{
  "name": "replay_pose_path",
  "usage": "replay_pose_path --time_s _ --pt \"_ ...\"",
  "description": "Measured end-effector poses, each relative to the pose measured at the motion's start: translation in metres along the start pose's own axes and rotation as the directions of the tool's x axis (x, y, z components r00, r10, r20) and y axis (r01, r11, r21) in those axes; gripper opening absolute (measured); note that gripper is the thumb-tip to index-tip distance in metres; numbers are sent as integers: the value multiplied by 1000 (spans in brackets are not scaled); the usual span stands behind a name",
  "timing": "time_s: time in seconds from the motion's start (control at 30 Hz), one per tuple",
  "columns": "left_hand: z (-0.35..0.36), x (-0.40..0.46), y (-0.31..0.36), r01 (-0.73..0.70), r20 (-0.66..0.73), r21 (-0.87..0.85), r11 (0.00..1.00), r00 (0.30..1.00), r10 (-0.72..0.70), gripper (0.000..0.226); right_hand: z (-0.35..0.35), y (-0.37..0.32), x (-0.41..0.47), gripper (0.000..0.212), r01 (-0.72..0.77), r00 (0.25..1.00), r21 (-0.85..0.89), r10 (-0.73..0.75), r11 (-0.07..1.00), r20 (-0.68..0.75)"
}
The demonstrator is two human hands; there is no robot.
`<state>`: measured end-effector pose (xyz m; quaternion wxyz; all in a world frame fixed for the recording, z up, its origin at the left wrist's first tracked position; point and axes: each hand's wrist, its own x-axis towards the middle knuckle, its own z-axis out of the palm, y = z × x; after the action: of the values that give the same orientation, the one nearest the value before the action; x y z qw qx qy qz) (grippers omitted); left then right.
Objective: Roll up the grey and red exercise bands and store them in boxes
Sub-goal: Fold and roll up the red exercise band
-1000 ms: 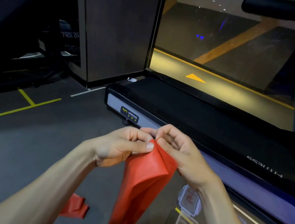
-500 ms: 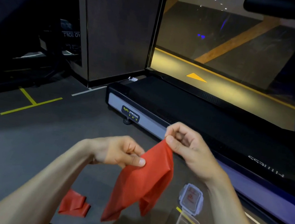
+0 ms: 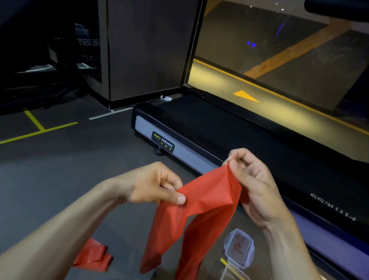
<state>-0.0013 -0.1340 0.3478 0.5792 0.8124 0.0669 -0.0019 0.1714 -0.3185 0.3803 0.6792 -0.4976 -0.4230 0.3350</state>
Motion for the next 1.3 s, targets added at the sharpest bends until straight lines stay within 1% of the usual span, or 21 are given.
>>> replay_pose_path --time_s 0.07,0.2,0.27,0.3,0.33,0.4,0.47,0.53,0.6,0.63,0.7,0.77,0.83,0.9,0.97,1.0,1.03,1.07,1.1,1.23,1.3 --pt "1 -1 1 -5 3 -2 1000 1000 5 17 -1 0 -1 39 0 1000 8 0 1000 2" --pt "1 -3 5 0 26 -18 1000 1000 1 14 -3 -1 -4 38 -3 1000 22 3 1000 10" --pt "0 -5 8 -2 59 -77 997 998 6 25 -6 -2 -5 34 -10 1000 5 10 1000 7" --pt "-2 -6 8 -9 83 -122 992 996 19 31 -7 -2 -6 30 -17 1000 -16 17 1000 7" --pt "-5 -9 8 -15 109 -182 983 993 35 30 -9 -2 -6 24 -25 1000 -41 25 999 12" --pt "-8 -14 10 -58 128 -337 940 986 106 16 -10 1 -8 14 -37 998 -82 41 996 43" --pt "-9 -15 10 -103 112 -515 851 976 186 28 -7 7 -9 8 -59 995 -85 66 995 81" --pt "-4 -13 13 -164 71 -615 771 962 262 39 2 13 -9 9 -80 987 -67 88 995 132" --pt "3 -9 17 -199 31 -635 747 959 282 51 10 16 -7 12 -92 980 -5 91 996 177" --pt "5 -8 19 -205 26 -639 741 957 287 50 13 16 -7 14 -93 978 38 84 995 193" --pt "6 -8 21 -200 56 -660 724 948 313 38 16 12 -7 14 -74 974 124 45 990 220" --pt "5 -10 21 -175 86 -652 738 950 301 34 19 6 -8 10 -56 972 195 9 979 235" --pt "4 -8 16 -140 77 -614 777 969 235 44 24 1 -9 10 -47 972 210 -4 977 234" --pt "4 -6 14 -94 78 -559 824 983 166 55 31 0 -8 12 -35 970 129 3 991 244" --pt "6 -6 15 -65 111 -503 862 984 139 55 39 3 -7 11 6 962 -36 4 999 272" --pt "6 -7 15 -49 130 -491 870 983 129 47 41 4 -7 8 32 958 -120 4 992 285" --pt "7 -7 16 -40 137 -486 873 983 121 33 43 5 -6 7 48 956 -183 8 982 292" --pt "6 -8 16 -40 140 -480 877 983 121 19 44 6 -5 7 49 957 -217 16 975 290" --pt "6 -9 16 -48 134 -467 883 983 124 14 44 6 -5 8 44 959 -239 26 970 282" --pt "4 -8 13 -49 101 -397 917 990 96 14 38 9 -6 14 60 964 -396 50 916 262" --pt "3 -8 12 -14 136 -381 925 988 71 11 35 9 -6 13 79 961 -472 58 878 269"
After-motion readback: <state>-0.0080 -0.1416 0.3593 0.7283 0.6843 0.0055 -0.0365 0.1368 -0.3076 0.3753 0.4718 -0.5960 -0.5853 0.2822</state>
